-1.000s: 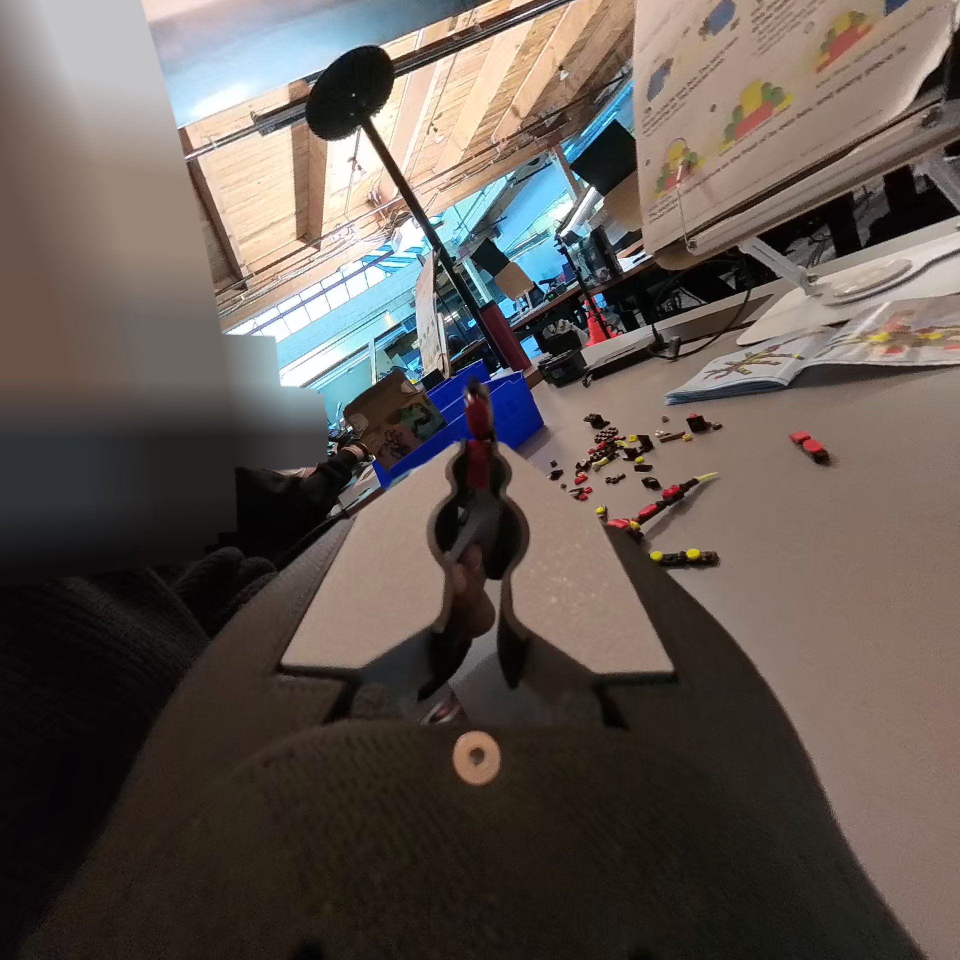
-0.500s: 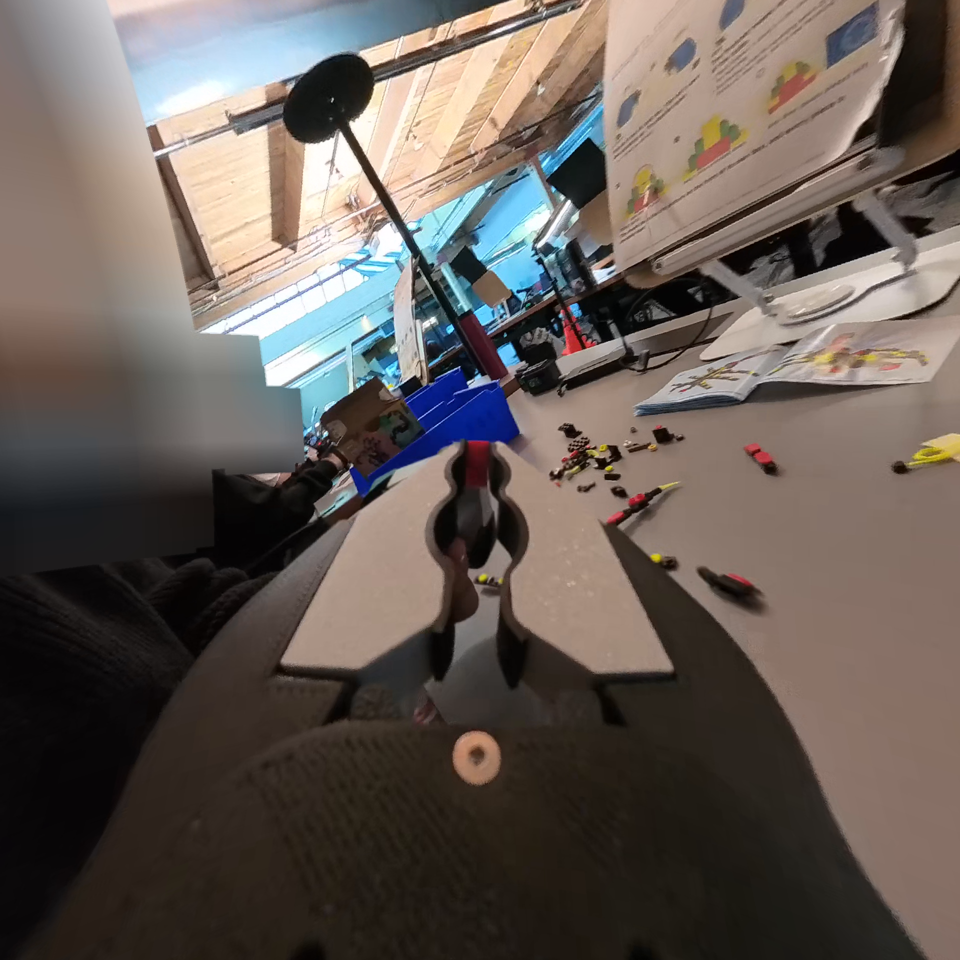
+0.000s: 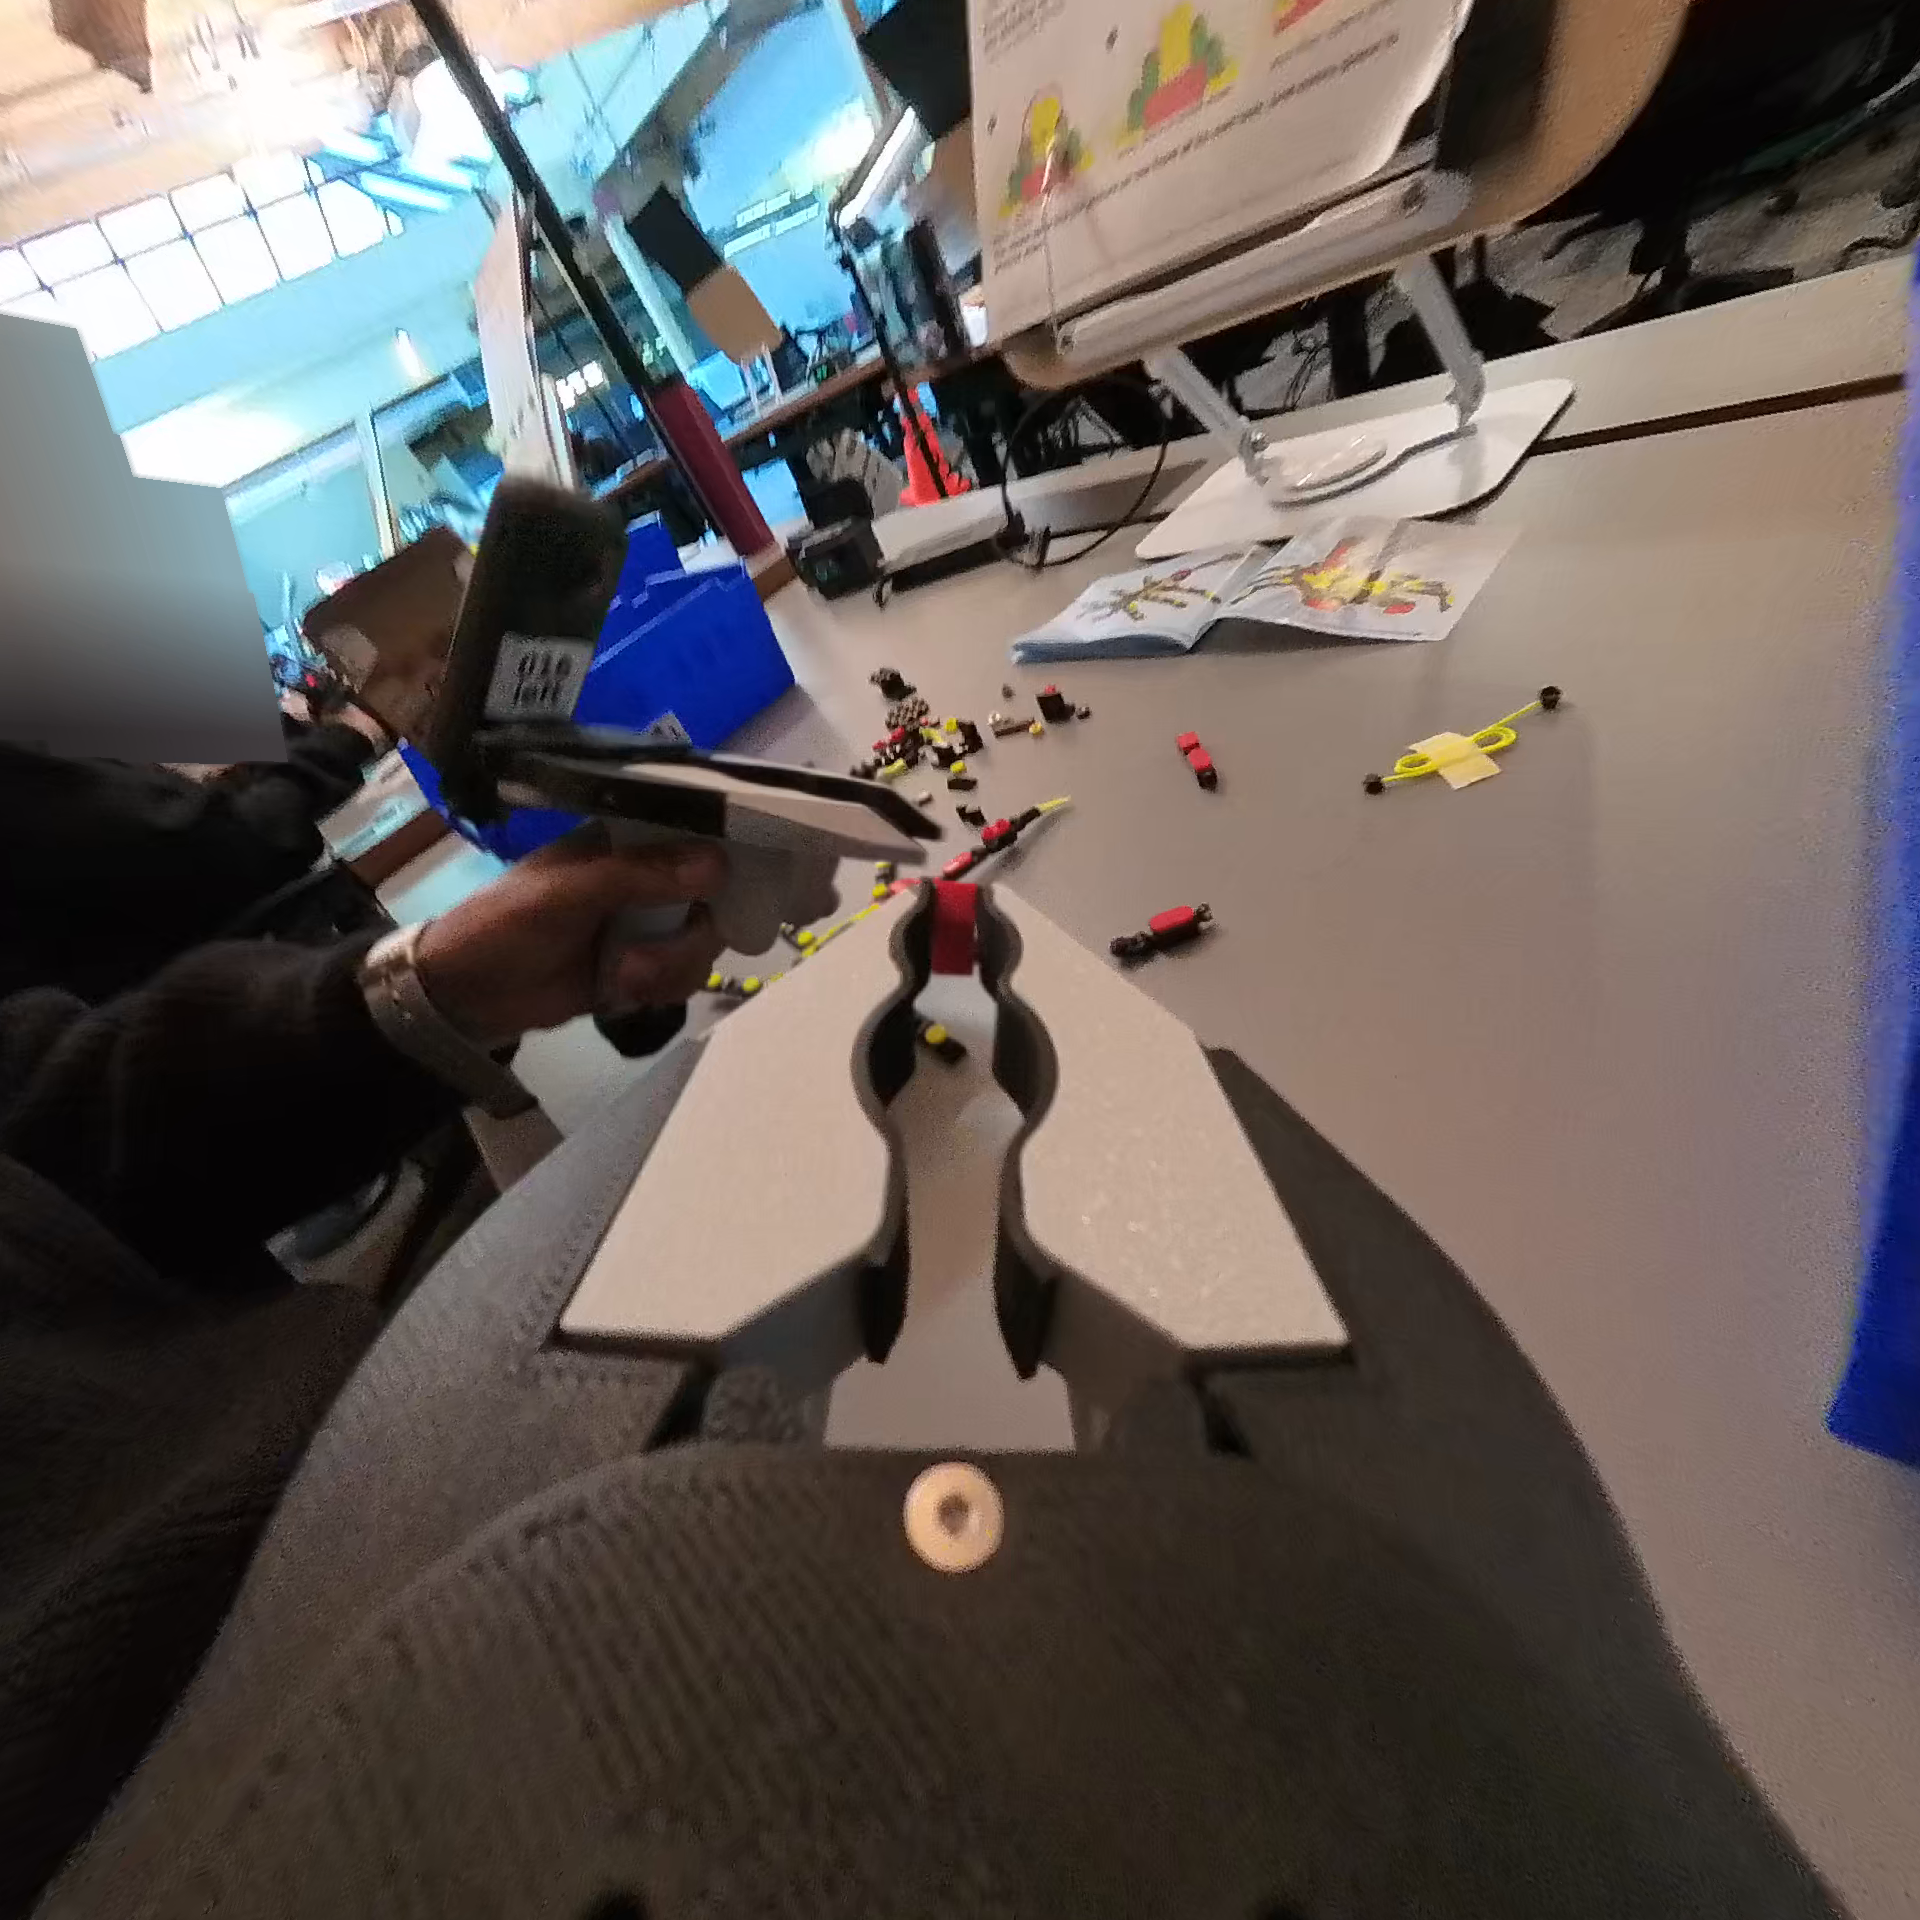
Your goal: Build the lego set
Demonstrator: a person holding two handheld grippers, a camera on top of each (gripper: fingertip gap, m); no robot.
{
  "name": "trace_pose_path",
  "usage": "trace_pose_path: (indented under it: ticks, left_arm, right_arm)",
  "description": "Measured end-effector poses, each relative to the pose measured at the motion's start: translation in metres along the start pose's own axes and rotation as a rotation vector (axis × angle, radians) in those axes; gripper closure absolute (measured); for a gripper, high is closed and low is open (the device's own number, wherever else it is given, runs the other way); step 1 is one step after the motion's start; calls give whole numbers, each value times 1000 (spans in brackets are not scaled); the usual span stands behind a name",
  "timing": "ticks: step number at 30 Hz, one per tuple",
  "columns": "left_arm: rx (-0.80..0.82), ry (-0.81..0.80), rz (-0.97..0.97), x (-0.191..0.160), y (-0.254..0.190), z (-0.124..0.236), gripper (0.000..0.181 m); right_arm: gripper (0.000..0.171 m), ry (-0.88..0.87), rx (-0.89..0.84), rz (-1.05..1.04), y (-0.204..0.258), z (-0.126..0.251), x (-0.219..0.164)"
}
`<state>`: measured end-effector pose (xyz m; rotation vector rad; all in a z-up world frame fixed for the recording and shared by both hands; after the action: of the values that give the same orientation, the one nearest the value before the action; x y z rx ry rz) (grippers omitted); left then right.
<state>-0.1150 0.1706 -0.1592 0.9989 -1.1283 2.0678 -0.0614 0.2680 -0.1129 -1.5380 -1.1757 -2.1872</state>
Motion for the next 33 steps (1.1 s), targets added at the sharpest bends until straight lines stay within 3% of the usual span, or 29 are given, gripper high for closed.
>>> trace_pose_path:
  ticks: [3,6,10,13,17,23,27,30,33]
  left_arm:
    - [91,239,-124,-20,6,-26,149]
    - [139,324,-213,-16,14,-49,149]
    - [136,607,-218,-38,24,-64,147]
    - [239,613,-332,-33,38,-67,159]
    - [201,572,-313,-33,32,-72,176]
    - [150,478,-325,-27,15,-64,177]
    - [96,406,-315,-21,-5,-53,177]
    - [60,343,-299,-20,-19,-44,177]
    - [5,260,-244,-22,-34,-35,176]
  right_arm:
    - [166,80,16,69,4,-6,-11]
    - [166,117,31,111,8,-4,-17]
    - [165,118,36,135,10,5,-17]
    - [166,108,34,130,9,9,-15]
    - [165,169,-25,116,-6,8,-26]
    - [165,562,-256,322,-56,3,-90]
    - [165,600,-312,503,-64,-6,-93]
    - [140,580,-292,513,-60,-5,-87]
    - [123,399,-277,466,-47,1,-49]
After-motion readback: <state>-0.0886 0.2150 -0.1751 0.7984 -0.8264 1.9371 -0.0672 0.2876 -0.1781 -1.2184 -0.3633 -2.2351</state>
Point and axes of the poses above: each gripper's, where its closed fingertips meet, z back along the fingers, x out of its top, y = z × x across the jaws, the point moved 1 cm from there along z, back along the fingers, and after that the axes turned 5 degrees about -z, right-handed, at the moved point
